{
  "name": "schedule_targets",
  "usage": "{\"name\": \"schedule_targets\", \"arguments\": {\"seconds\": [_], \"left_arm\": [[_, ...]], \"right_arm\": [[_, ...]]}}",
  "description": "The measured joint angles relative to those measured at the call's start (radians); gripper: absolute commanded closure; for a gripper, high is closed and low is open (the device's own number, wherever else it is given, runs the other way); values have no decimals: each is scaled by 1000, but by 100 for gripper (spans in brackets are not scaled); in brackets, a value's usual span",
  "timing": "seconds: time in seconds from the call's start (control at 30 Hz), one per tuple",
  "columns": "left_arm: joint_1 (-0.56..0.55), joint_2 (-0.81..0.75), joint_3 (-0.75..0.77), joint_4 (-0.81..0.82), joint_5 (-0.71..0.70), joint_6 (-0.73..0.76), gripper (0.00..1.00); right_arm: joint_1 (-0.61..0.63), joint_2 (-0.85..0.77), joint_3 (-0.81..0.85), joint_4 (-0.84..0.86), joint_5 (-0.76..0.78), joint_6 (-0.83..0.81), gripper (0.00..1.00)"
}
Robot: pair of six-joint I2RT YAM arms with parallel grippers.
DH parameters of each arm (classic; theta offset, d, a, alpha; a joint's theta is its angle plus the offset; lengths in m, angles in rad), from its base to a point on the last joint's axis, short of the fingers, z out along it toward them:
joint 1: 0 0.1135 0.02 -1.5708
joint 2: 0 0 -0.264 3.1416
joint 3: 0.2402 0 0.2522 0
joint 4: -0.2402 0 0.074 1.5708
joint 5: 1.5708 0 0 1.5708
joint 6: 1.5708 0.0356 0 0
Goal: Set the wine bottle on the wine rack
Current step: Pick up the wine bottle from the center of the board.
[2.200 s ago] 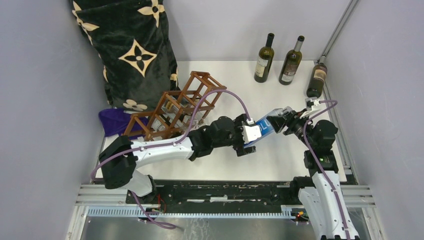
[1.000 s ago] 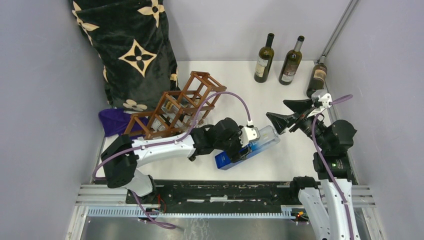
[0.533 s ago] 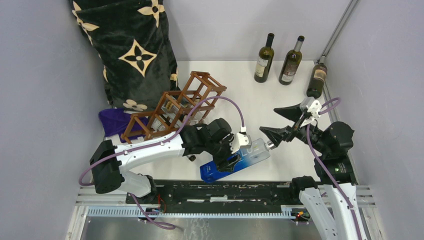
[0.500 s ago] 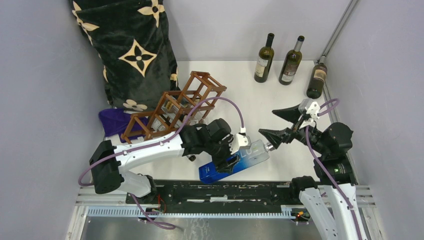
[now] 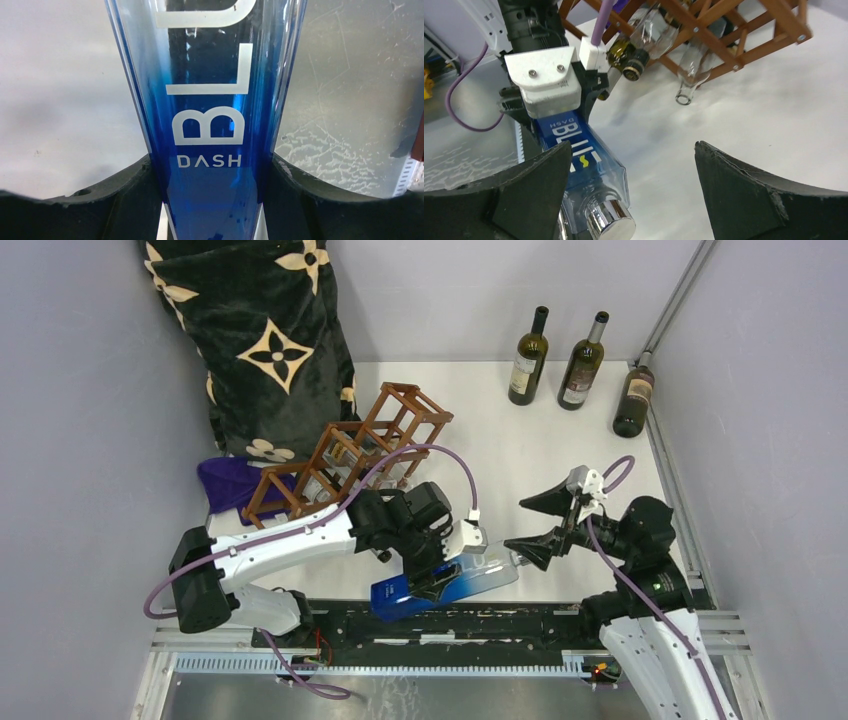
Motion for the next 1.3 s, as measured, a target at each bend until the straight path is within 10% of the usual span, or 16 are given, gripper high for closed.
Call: {"name": "schedule_targets", "arguments": {"seconds": [1.3], "left_arm": [[-11,106,153,-255,-33,143,98]], "right_arm": [[169,35,-208,136,-156,42,2]]}}
